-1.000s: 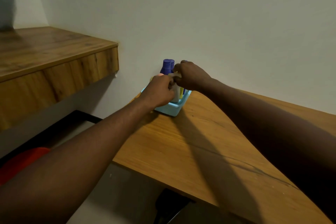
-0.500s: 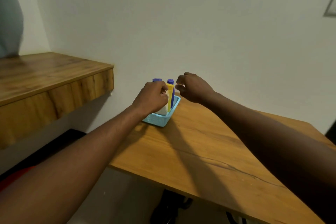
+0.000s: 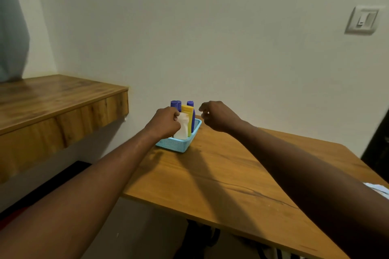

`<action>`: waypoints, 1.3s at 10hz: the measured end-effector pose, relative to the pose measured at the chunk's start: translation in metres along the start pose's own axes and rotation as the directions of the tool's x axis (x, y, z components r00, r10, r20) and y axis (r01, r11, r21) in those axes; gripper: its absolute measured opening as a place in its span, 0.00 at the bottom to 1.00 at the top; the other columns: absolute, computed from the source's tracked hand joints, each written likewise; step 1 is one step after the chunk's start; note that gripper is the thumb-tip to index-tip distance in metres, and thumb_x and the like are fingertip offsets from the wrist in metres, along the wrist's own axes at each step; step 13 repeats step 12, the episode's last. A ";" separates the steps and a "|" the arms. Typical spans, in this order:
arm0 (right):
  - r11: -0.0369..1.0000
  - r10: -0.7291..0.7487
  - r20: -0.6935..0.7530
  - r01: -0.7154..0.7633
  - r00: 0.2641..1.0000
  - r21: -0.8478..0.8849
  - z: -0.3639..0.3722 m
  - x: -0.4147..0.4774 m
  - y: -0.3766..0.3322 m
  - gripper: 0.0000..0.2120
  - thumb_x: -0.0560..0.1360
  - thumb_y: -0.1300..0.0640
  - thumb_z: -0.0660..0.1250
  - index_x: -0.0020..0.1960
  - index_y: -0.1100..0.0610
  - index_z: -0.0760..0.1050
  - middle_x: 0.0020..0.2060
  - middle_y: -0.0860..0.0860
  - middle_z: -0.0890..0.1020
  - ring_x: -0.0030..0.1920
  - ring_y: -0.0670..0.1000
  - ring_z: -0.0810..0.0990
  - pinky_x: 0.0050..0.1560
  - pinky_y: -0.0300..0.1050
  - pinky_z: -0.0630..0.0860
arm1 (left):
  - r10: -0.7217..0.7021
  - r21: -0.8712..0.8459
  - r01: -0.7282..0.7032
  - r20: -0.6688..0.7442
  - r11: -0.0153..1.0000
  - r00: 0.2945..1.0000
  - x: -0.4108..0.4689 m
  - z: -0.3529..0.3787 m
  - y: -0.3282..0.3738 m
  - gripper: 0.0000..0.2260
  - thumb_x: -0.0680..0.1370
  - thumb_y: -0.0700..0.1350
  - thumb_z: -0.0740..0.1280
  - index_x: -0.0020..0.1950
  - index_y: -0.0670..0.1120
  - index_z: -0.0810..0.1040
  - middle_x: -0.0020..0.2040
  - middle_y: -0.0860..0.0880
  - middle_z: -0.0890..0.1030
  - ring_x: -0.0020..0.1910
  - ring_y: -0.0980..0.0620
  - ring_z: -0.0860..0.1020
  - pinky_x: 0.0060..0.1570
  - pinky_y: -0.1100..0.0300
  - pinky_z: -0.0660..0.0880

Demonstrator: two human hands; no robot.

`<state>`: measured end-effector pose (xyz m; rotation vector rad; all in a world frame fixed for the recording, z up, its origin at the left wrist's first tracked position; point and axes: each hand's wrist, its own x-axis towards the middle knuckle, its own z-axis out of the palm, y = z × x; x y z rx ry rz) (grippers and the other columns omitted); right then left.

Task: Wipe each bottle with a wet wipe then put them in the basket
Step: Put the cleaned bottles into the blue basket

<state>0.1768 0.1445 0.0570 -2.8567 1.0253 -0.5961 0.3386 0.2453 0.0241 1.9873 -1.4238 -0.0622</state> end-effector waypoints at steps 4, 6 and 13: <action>0.996 0.047 0.086 -0.053 0.995 0.067 0.077 0.060 -0.010 0.27 0.79 0.63 0.65 0.77 0.56 0.65 0.72 0.60 0.71 0.69 0.60 0.73 0.66 0.54 0.74 | -0.035 -0.006 0.035 0.074 0.999 0.997 0.045 0.031 -0.037 0.10 0.80 0.42 0.63 0.61 0.44 0.75 0.54 0.46 0.79 0.51 0.48 0.77 0.48 0.58 0.70; 0.993 0.078 0.065 -0.083 0.995 0.089 0.096 0.063 -0.014 0.28 0.78 0.62 0.66 0.77 0.56 0.66 0.73 0.59 0.68 0.69 0.59 0.73 0.66 0.54 0.75 | -0.032 -0.053 0.038 0.111 0.998 0.993 0.051 0.044 -0.046 0.17 0.80 0.40 0.65 0.69 0.47 0.72 0.60 0.45 0.79 0.52 0.50 0.76 0.49 0.59 0.71; 0.987 0.087 0.043 -0.092 0.995 0.131 0.079 0.049 -0.009 0.28 0.78 0.60 0.66 0.78 0.56 0.65 0.73 0.59 0.69 0.69 0.59 0.72 0.65 0.52 0.75 | 0.001 -0.075 0.008 0.127 0.997 0.992 0.041 0.031 -0.034 0.17 0.77 0.39 0.68 0.66 0.45 0.73 0.57 0.45 0.80 0.51 0.50 0.76 0.50 0.59 0.71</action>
